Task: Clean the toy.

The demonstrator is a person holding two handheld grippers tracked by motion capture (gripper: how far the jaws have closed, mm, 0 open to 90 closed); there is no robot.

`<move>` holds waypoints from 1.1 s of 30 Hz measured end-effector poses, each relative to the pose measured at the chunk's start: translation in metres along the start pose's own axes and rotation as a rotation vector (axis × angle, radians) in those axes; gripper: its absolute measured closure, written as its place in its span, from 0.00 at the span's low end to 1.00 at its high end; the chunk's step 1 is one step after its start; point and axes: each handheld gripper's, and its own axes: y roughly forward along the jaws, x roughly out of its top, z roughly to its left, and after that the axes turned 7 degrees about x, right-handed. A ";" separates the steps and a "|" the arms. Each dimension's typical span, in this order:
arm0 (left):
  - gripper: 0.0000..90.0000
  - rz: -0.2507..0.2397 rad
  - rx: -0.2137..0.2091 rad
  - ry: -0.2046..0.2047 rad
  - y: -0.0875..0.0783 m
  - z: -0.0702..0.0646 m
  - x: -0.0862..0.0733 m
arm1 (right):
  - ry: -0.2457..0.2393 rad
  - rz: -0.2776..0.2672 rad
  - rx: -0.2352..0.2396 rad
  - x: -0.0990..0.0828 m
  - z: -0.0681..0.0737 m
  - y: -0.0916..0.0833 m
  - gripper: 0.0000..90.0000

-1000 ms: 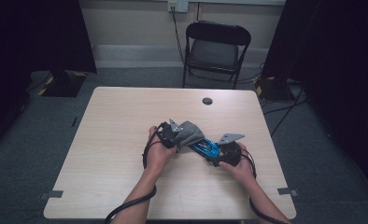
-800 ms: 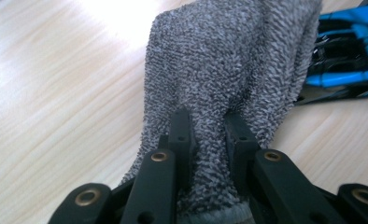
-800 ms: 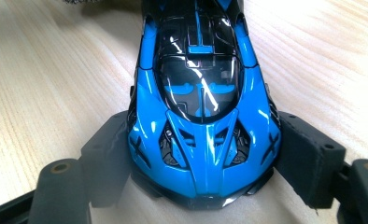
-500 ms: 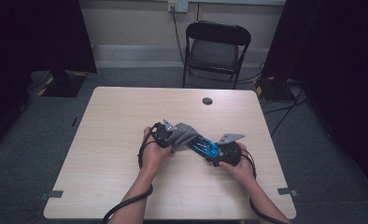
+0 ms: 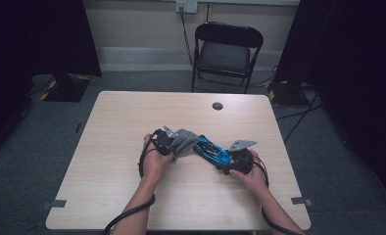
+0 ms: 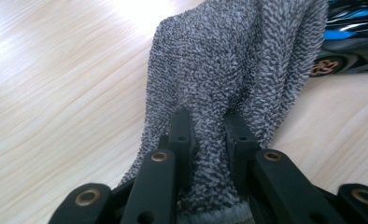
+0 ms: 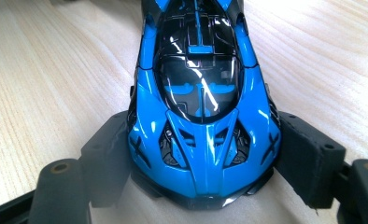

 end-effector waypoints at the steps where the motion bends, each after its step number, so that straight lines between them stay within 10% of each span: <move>1: 0.85 0.003 0.000 0.002 -0.002 0.002 -0.001 | 0.000 0.000 0.000 0.000 0.000 0.000 0.28; 14: 0.85 -0.072 0.010 -0.038 -0.030 0.016 0.000 | 0.000 0.000 0.000 0.000 0.000 0.000 0.28; 33: 0.85 -0.162 -0.107 0.030 -0.045 -0.027 0.026 | 0.000 0.000 0.000 0.000 0.000 0.000 0.28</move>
